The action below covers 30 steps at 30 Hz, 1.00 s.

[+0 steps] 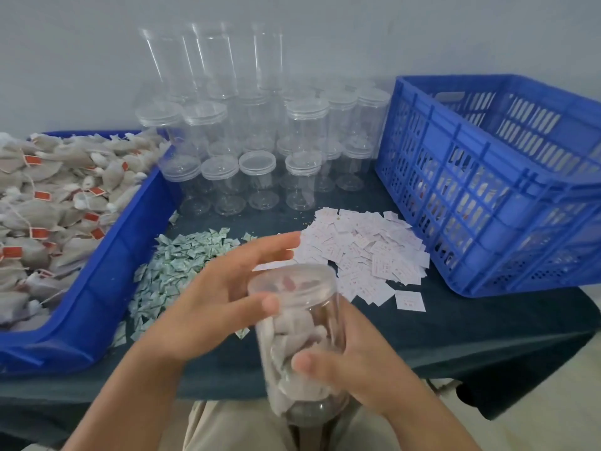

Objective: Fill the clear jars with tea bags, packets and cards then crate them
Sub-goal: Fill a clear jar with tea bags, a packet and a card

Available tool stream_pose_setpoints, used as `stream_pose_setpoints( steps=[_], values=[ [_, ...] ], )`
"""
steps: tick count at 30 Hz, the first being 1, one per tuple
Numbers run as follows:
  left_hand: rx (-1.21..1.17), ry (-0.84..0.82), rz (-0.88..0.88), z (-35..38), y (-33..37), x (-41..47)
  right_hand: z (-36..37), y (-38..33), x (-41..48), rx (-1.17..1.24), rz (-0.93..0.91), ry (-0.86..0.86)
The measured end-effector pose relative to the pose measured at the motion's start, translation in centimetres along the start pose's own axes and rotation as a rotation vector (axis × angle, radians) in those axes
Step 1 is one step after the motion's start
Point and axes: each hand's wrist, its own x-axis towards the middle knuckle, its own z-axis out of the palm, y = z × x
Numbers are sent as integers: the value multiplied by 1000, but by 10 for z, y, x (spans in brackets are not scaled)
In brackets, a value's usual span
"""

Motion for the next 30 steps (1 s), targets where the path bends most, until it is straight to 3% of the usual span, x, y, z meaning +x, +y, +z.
stream_pose_setpoints(
  steps=[2,4,6,9,11,13,16,19,23,27,30],
  values=[
    [-25,22,-80,7,2,-2,-7,0,-1,-324,-4,222],
    [185,173,-87,26,3,-3,-7,4,-3,-609,-29,307],
    [116,262,-91,37,3,0,-10,8,-1,-470,-21,192],
    [-66,114,-61,35,3,4,-13,9,1,-30,22,-100],
    [-123,60,-51,32,-1,6,-16,9,3,44,57,-151],
    [-232,108,-66,36,-11,6,-17,12,2,-5,79,-118],
    [-278,302,-65,51,-24,1,-14,14,1,-191,-33,137],
    [-148,356,-49,70,-33,-5,-7,3,0,-177,-150,208],
    [-52,383,-51,84,-38,-5,-21,-31,-10,-538,-88,263],
    [63,468,-23,98,-34,3,-50,-91,-16,-1024,38,-11],
    [11,407,-70,101,-26,25,-65,-129,-12,-1206,52,-14]
  ],
)
